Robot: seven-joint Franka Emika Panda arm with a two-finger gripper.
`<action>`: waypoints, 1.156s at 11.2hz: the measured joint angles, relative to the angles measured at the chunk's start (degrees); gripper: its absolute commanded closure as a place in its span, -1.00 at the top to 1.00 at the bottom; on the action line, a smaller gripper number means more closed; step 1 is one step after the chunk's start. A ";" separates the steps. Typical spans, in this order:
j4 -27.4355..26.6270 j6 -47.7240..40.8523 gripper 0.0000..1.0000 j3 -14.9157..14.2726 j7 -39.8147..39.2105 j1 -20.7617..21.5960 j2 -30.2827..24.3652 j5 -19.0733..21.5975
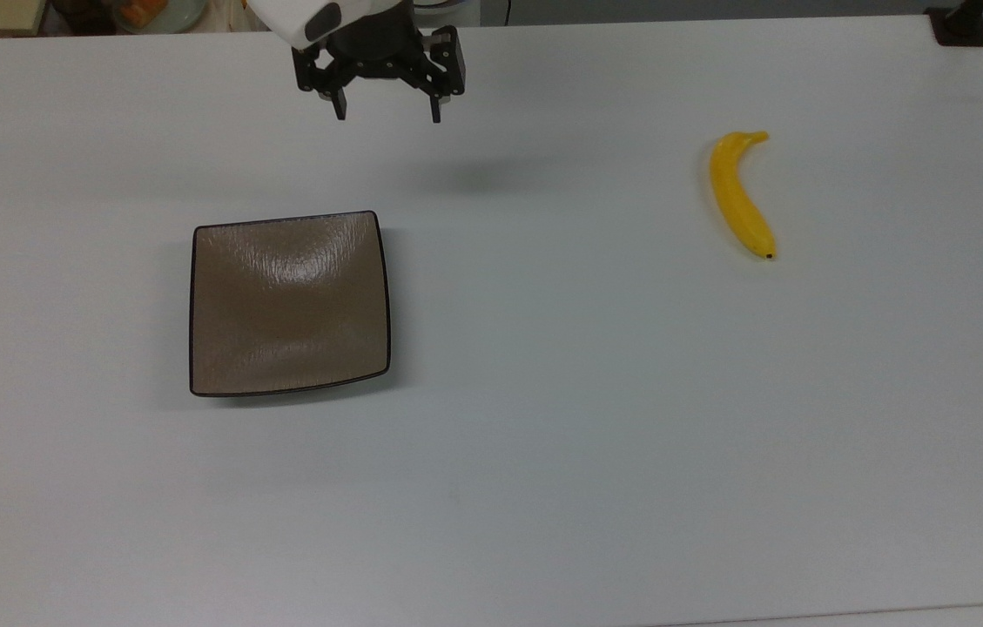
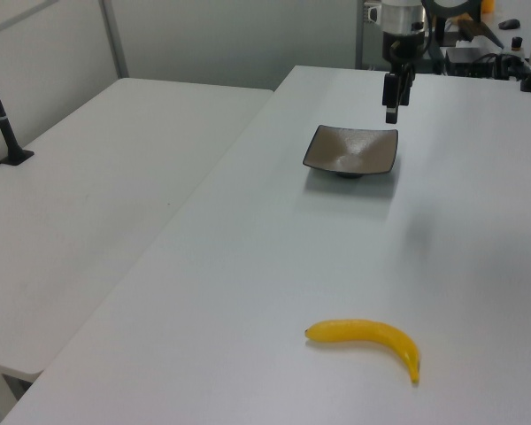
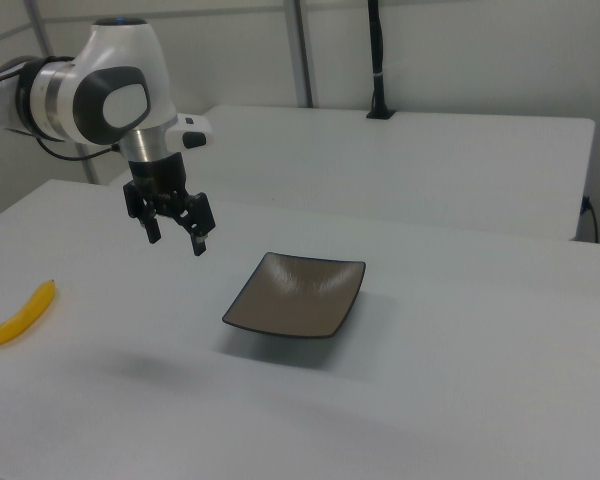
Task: Bananas placed on a ceramic plate
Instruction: 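Move the open gripper over to the yellow banana and lower it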
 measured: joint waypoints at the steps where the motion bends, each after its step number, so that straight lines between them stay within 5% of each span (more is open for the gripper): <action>1: -0.13 0.00 1.00 0.21 0.00 0.33 0.22 0.00; 5: -1.21 1.33 1.00 3.93 2.40 0.96 1.32 0.11; 8: -1.25 7.03 1.00 10.13 11.91 2.05 4.01 0.11; 13: -0.26 11.21 1.00 13.14 20.45 7.89 7.59 0.11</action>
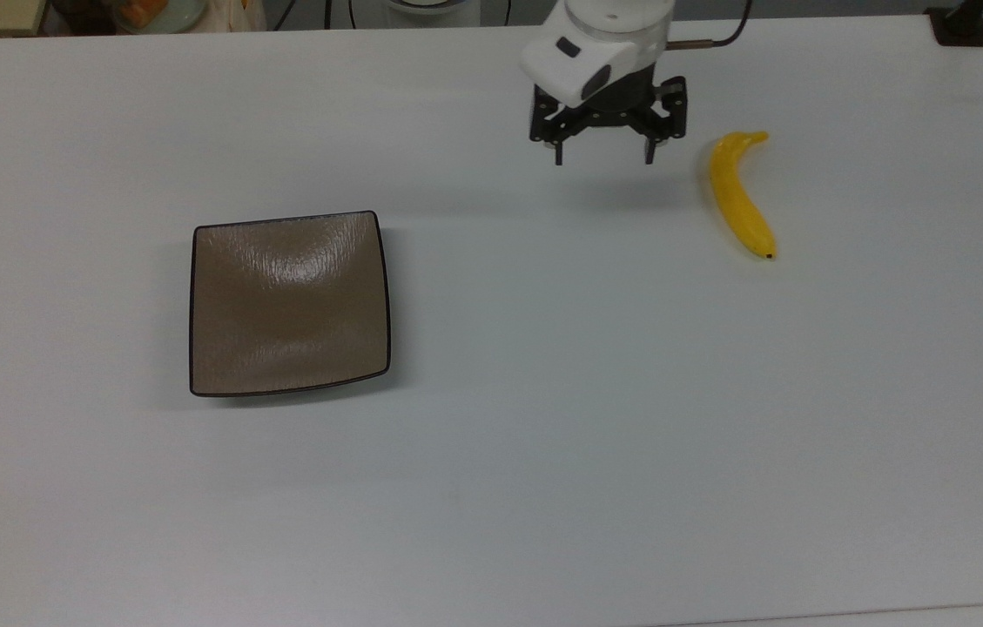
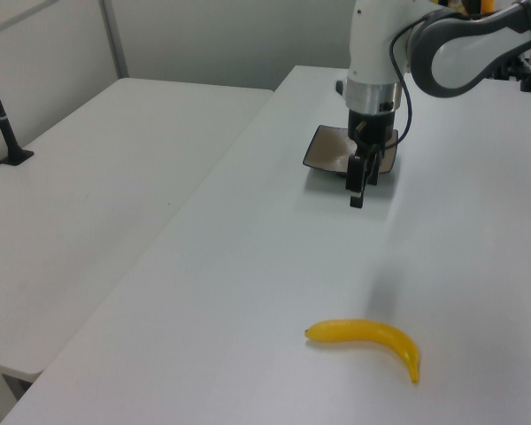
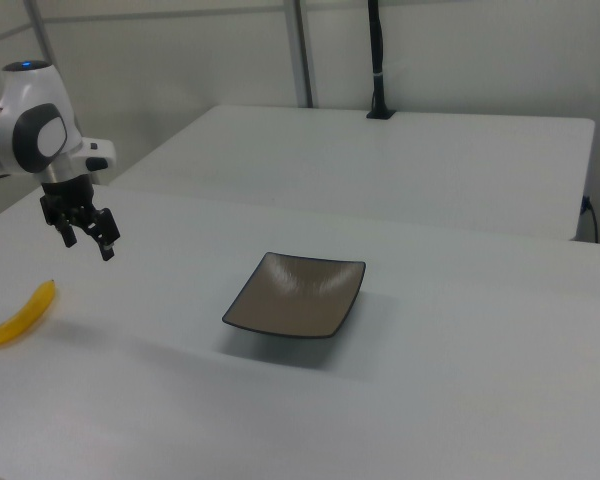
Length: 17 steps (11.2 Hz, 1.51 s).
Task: Bananas placed on a ceramic plate
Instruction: 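Move the open gripper over to the yellow banana and lower it, then close the gripper on the banana's middle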
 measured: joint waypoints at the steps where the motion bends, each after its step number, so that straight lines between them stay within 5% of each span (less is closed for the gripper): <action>1: 0.13 1.03 1.00 0.46 1.78 0.83 0.84 0.00; 8: 0.48 5.88 1.00 4.37 9.17 6.38 7.60 0.00; 17: 0.62 10.62 0.99 5.50 9.50 9.81 16.22 -0.21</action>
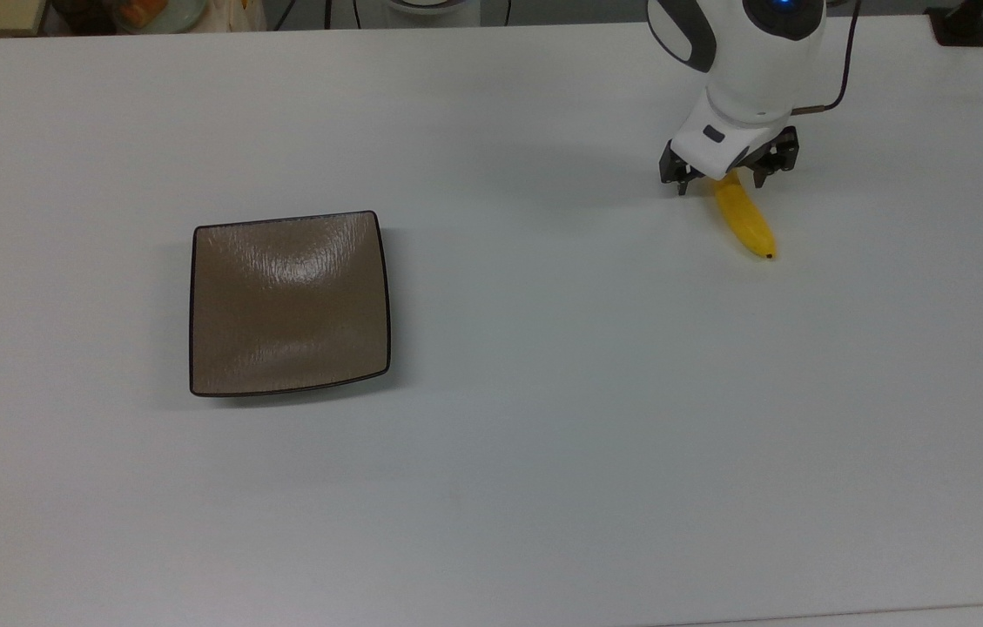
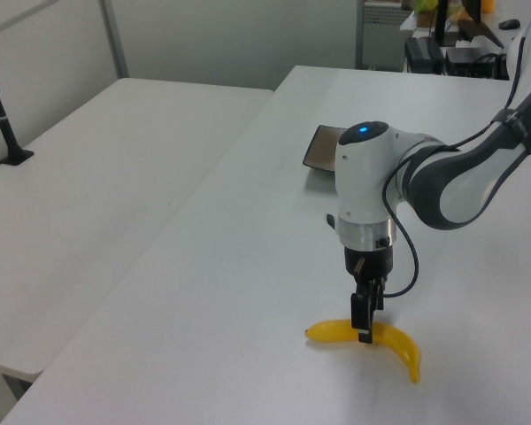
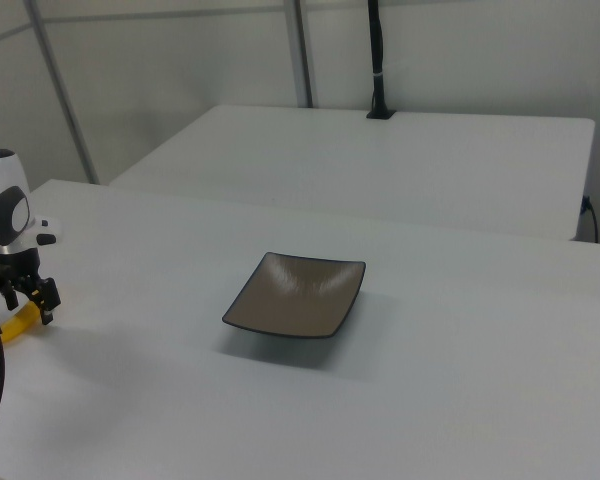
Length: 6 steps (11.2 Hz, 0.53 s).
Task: Bananas placed on a ceramic plate
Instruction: 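Close the gripper on the banana's middle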
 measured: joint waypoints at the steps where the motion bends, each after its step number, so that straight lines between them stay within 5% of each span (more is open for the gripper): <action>1: 0.02 0.17 0.54 0.00 0.00 0.20 0.17 0.00; 2: 0.04 0.19 0.21 0.13 0.00 0.30 0.34 -0.02; 3: 0.05 0.19 -0.47 0.34 0.00 0.31 0.43 -0.34; 4: 0.06 0.19 -0.73 0.78 0.00 0.33 0.56 -1.36; 6: 0.18 0.19 -0.80 1.10 0.00 0.36 0.64 -2.80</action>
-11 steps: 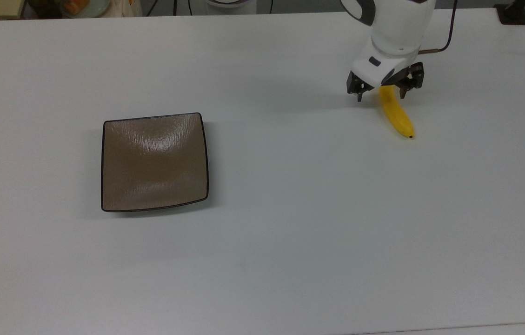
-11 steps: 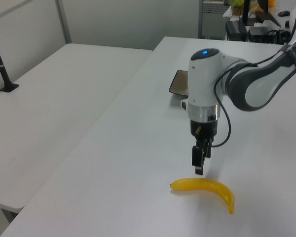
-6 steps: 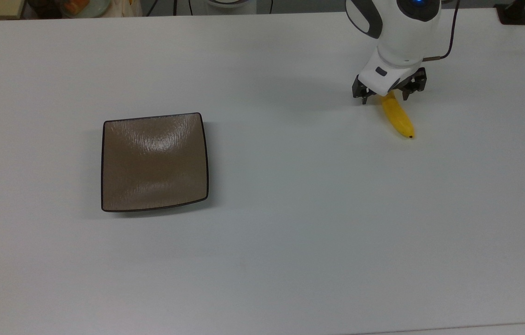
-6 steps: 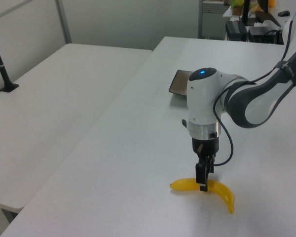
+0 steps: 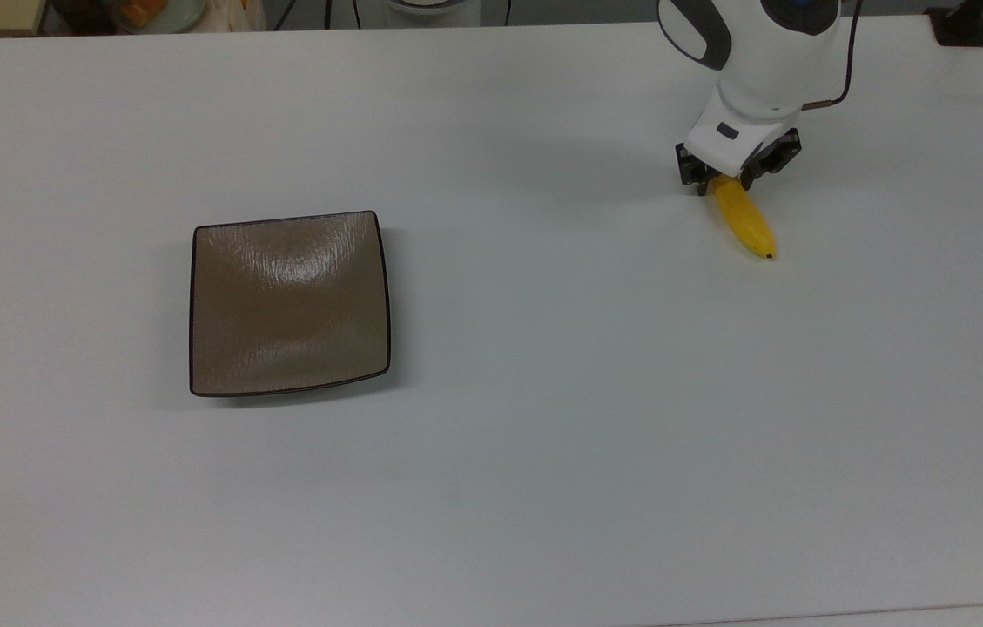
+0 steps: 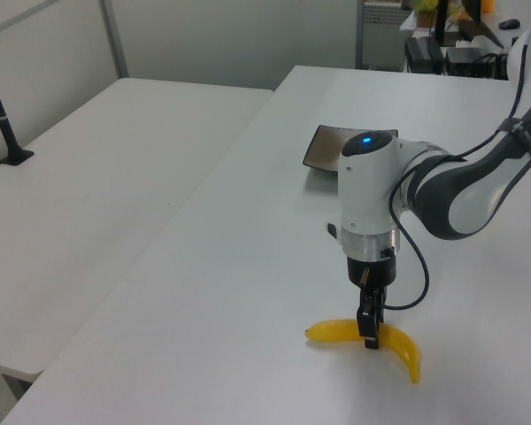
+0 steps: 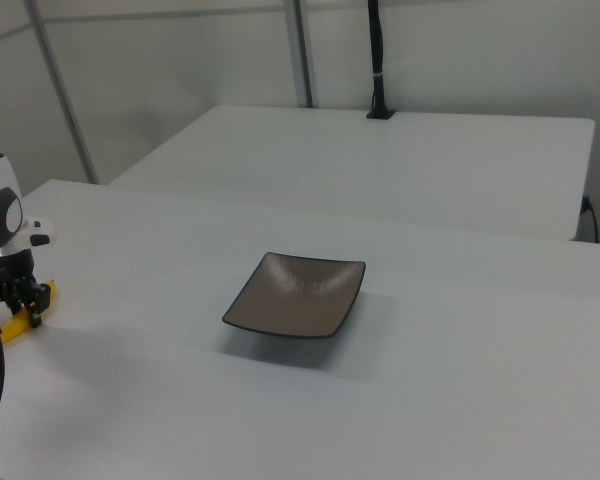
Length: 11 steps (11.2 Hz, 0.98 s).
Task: Bananas placed on a ceramic plate
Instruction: 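Close the gripper on the banana's middle, then lift the banana and carry it toward the brown plate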
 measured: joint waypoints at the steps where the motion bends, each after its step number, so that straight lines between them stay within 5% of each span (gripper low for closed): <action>1: 0.21 0.00 -0.80 0.00 0.00 -0.01 0.01 -0.33; 7: 1.40 -1.33 -0.79 -0.04 -1.51 -1.32 -0.78 -3.32; 11: 4.43 -10.62 -0.79 -0.22 -11.87 -4.80 -3.89 -5.56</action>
